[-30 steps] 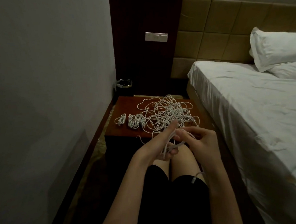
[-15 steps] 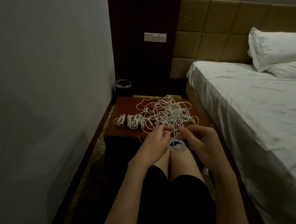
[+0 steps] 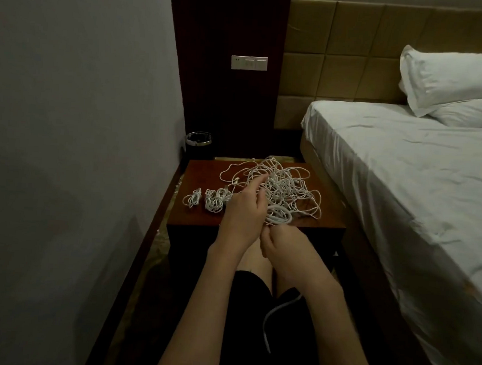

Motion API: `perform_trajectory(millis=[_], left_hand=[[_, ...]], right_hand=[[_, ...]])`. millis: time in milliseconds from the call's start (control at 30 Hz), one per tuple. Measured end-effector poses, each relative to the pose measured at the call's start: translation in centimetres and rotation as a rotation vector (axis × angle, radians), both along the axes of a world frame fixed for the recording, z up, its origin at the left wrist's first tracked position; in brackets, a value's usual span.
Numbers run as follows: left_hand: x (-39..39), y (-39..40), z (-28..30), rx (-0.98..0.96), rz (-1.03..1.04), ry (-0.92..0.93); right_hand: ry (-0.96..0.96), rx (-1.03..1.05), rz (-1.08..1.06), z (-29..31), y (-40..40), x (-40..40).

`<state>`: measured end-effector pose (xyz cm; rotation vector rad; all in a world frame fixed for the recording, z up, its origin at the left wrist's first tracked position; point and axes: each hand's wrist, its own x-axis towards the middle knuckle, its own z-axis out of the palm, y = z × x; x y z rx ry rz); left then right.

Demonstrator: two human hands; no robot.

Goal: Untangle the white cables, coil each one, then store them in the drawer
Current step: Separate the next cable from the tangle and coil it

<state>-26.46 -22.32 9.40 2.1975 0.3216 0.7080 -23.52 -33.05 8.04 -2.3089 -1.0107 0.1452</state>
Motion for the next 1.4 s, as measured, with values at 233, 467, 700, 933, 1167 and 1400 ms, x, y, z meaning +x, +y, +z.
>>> perform_trajectory(millis=[233, 467, 700, 933, 1167, 1400], left_hand=[[-0.1, 0.1, -1.7, -0.099, -0.172, 0.115], [-0.3, -1.5, -1.8, -0.244, -0.390, 0.154], [0.3, -1.6, -3.1, -0.518, -0.487, 0.186], [0.4, -2.5, -2.7, -0.786, -0.252, -0.082], [0.3, -0.5, -4.5, -0.350, 0.141, -0.003], [0.0, -0.4, -5.3, -0.246, 0.088, 0.057]], right_hand=[[-0.149, 0.180, 0.105, 2.4, -2.0, 0.2], [0.091, 0.489, -0.004, 0.7, -3.8, 2.7], [0.458, 0.575, 0.045, -0.9, -4.2, 4.0], [0.425, 0.420, -0.142, -3.9, -2.0, 3.1], [0.229, -0.005, -0.045, -3.5, 0.1, 1.9], [-0.129, -0.314, 0.084, -2.4, 0.4, 0.5]])
